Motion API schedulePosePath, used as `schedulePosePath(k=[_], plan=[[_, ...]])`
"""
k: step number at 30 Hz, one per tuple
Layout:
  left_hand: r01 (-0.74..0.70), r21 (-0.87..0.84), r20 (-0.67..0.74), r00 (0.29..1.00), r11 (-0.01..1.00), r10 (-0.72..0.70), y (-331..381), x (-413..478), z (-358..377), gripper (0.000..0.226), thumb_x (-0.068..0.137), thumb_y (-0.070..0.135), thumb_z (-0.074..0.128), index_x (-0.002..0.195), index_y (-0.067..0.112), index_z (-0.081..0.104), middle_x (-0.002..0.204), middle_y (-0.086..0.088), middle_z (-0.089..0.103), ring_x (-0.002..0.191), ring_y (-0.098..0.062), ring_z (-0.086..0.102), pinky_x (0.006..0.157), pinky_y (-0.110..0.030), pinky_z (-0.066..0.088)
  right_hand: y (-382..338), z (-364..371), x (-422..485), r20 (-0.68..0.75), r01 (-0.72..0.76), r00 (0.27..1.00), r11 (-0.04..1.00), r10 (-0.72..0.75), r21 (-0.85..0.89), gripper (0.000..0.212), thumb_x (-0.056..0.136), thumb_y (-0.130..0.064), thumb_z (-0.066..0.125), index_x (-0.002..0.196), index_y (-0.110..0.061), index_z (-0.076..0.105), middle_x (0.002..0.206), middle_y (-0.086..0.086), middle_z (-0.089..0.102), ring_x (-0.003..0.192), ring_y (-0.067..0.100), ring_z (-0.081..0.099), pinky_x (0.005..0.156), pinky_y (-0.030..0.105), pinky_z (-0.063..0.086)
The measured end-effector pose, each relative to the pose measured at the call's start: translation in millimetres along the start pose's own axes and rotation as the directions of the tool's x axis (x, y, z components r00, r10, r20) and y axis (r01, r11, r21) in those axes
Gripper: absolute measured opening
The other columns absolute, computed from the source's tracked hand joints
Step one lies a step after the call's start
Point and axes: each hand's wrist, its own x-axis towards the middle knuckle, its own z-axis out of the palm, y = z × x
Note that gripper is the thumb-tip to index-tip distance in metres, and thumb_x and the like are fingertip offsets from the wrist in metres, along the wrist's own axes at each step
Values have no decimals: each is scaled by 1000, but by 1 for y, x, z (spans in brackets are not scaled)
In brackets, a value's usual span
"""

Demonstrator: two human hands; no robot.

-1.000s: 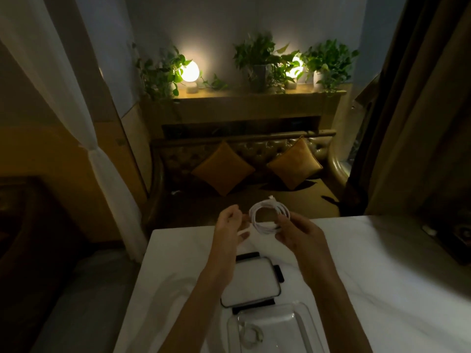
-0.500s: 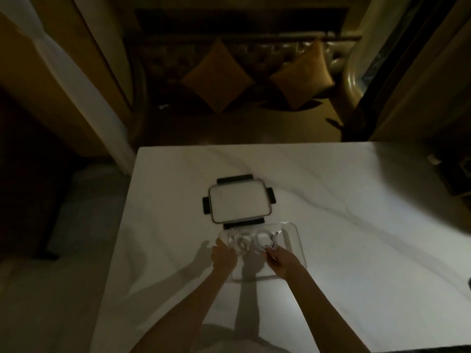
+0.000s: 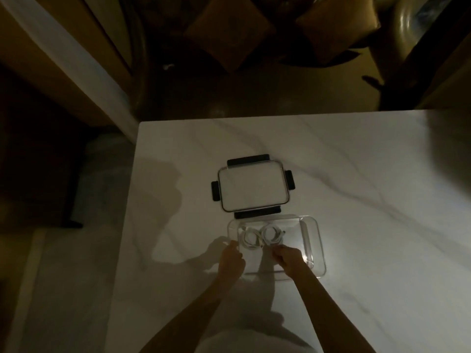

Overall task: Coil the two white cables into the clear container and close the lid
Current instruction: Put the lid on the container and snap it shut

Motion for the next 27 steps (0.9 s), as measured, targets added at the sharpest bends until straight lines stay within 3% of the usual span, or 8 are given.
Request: schedulePosePath(k=[2, 3, 6, 9, 13, 17, 21, 27], plan=[[14, -71, -4, 1000, 997, -14, -2, 0, 0, 43, 89, -9, 44, 132, -3, 44, 92, -5, 57, 78, -18, 56, 59, -7, 44, 1, -4, 2, -68, 45, 996, 983, -58, -179, 24, 91, 5, 51, 73, -7, 61, 72, 9, 57, 62, 15, 52, 65, 27, 48], [18, -83, -15, 1000, 996, -20, -2, 0, 1, 44, 88, -12, 43, 131, -3, 46, 91, -8, 59, 78, -19, 57, 63, -9, 48, 1, -6, 1, -66, 73, 994, 979, -87, -190, 25, 91, 5, 49, 71, -5, 60, 71, 11, 57, 60, 15, 50, 59, 25, 44], [4, -7, -44, 999, 1000, -4, -1, 0, 0, 44, 87, -9, 45, 130, 0, 48, 117, -21, 61, 106, -32, 59, 91, -31, 47, 3, -11, -8, 42, 132, 991, 972, -126, -196, 19, 91, 8, 48, 102, 10, 63, 85, 21, 59, 64, 18, 51, 59, 25, 42], [20, 22, -8, 1000, 1000, -20, 0, 6, -8, 39, 90, 0, 46, 128, 4, 50, 122, -20, 61, 110, -32, 60, 90, -31, 48, -6, -17, -14, -26, 93, 995, 978, -100, -186, 38, 90, 3, 54, 128, 1, 53, 100, 24, 66, 86, 30, 65, 80, 35, 56], [110, -28, -10, 994, 993, -111, 9, 32, -40, 38, 96, 31, 45, 124, 6, 52, 120, -19, 62, 106, -37, 62, 91, -41, 53, -50, -37, -11, -133, 300, 922, 887, -364, -351, 22, 93, -15, 58, 111, -8, 68, 86, 6, 74, 68, 17, 68, 58, 24, 54], [46, -115, -232, 970, 992, -72, 39, 91, -88, 33, 98, 17, 43, 123, -2, 55, 123, -22, 61, 112, -37, 58, 92, -38, 47, -130, -43, 19, -175, 446, 816, 794, -550, -414, 21, 94, -15, 56, 107, -6, 69, 97, 14, 74, 75, 22, 66, 70, 34, 54], [42, -249, -262, 959, 968, -109, 65, 136, -112, 41, 96, 3, 46, 135, -9, 40, 129, -27, 54, 116, -38, 54, 99, -40, 42, -192, -29, 78, -209, 311, 860, 804, -465, -507, 29, 94, -16, 51, 105, 5, 67, 107, 24, 69, 96, 38, 66, 90, 48, 54], [115, -138, -251, 957, 984, -147, 67, 167, -108, 54, 91, 16, 60, 133, -9, 35, 117, -24, 54, 110, -35, 55, 85, -42, 46, -198, -11, 122, -86, 290, 903, 748, -420, -597, 37, 88, -18, 68, 121, -1, 65, 123, 19, 65, 111, 35, 62, 93, 41, 52]])
